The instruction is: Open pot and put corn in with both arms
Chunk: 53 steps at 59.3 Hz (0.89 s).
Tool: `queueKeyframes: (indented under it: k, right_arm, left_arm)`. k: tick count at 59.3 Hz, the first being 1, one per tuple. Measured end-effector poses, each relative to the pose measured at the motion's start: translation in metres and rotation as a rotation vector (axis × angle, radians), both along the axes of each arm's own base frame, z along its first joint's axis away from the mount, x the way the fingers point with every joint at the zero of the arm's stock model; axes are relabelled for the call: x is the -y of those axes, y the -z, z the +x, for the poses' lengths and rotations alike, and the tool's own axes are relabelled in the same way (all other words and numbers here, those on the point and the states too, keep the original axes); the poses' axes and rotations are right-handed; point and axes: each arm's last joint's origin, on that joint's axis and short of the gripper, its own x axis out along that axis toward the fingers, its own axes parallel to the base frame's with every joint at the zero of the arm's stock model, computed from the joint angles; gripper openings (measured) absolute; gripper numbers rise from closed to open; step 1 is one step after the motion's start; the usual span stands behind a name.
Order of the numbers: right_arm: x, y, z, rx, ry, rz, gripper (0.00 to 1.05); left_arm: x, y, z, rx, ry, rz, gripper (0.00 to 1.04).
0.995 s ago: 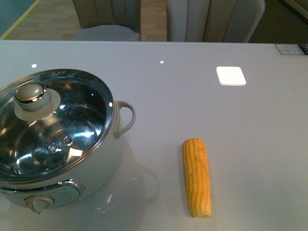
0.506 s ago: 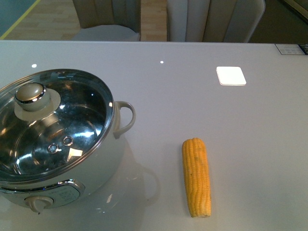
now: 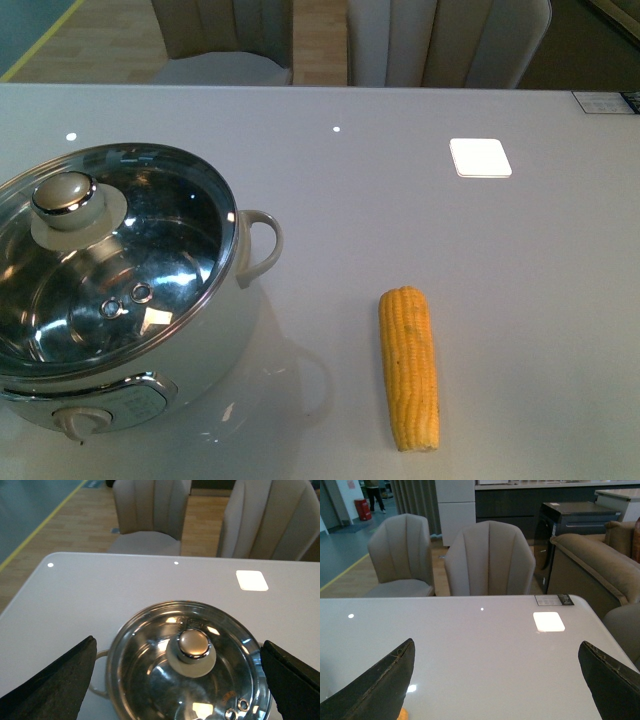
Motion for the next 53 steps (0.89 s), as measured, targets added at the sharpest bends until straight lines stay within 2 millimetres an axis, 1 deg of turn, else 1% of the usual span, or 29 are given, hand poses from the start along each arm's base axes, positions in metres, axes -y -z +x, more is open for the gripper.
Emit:
queueKeyframes:
  k: [9, 12, 15, 20, 26, 32, 53]
  right_arm:
    - [0.000, 0.000, 0.000, 0.000, 0.000, 0.000, 0.96]
    - [0.000, 0.000, 0.000, 0.000, 0.000, 0.000, 0.96]
    - [0.000, 0.000, 0.000, 0.000, 0.000, 0.000, 0.96]
    - [0.000, 0.000, 0.000, 0.000, 0.000, 0.000, 0.96]
    - [0.000, 0.000, 0.000, 0.000, 0.000, 0.000, 0.96]
    - [0.000, 0.000, 0.000, 0.000, 0.000, 0.000, 0.96]
    - [0.000, 0.000, 0.000, 0.000, 0.000, 0.000, 0.96]
  left_arm:
    - [0.007, 0.016, 0.043, -0.007, 0.005, -0.006, 0.98]
    - [0.010, 0.026, 0.060, -0.019, 0.012, -0.011, 0.98]
    - [0.012, 0.036, 0.071, -0.032, 0.011, -0.007, 0.98]
    - [0.015, 0.052, 0.084, -0.067, 0.015, 0.002, 0.98]
    - [0.018, 0.068, 0.094, -0.113, 0.019, 0.016, 0.98]
    - [0.021, 0.080, 0.101, -0.142, 0.027, 0.033, 0.98]
    - [0.025, 0.105, 0.118, -0.176, 0.035, 0.059, 0.98]
